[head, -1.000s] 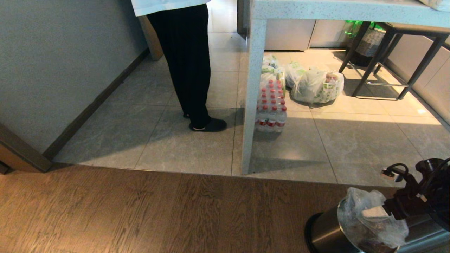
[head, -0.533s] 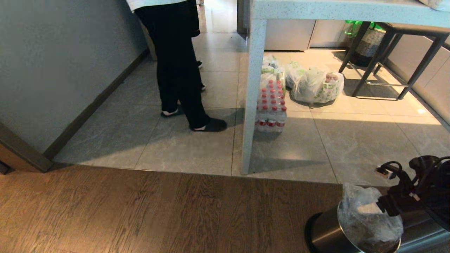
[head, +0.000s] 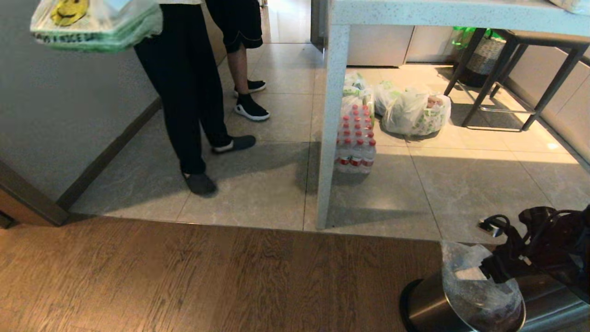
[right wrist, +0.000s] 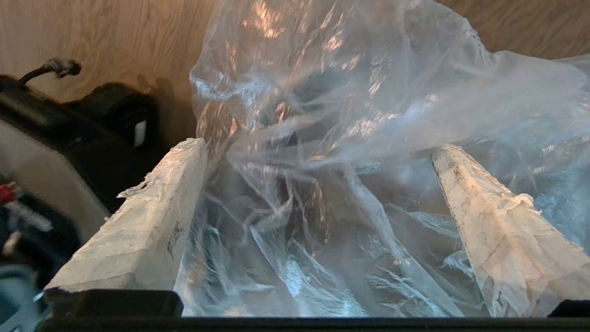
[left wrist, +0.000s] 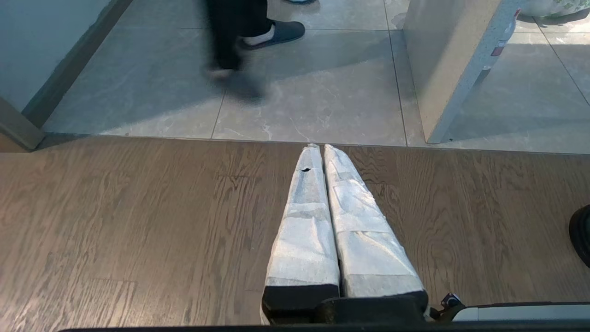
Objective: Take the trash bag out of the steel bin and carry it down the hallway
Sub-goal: Pick up the trash bag
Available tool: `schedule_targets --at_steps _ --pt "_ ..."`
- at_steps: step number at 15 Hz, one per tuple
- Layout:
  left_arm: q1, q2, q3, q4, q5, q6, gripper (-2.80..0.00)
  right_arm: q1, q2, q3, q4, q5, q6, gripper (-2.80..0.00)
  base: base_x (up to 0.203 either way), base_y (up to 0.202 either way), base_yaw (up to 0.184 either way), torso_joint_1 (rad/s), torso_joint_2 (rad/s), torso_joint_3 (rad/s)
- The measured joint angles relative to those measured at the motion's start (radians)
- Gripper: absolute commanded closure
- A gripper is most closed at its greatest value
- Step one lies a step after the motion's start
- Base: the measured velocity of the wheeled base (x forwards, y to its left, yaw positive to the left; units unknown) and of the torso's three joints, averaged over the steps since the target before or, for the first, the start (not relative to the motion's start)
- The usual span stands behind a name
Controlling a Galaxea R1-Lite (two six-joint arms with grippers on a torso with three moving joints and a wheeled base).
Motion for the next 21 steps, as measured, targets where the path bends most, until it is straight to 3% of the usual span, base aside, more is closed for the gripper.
schedule_targets --at_steps 6,21 --pt "0.0 0.0 0.0 -0.001 0.0 0.0 0.0 0.006 0.052 -0.036 -0.117 0.003 0.005 -2.8 0.0 0.0 0.0 0.0 0.0 0.0" --pt "0.0 0.0 0.0 0.0 0.0 0.0 0.0 0.012 0.136 -0.109 -0.123 0.003 0.033 -2.8 0.0 0.0 0.0 0.0 0.0 0.0"
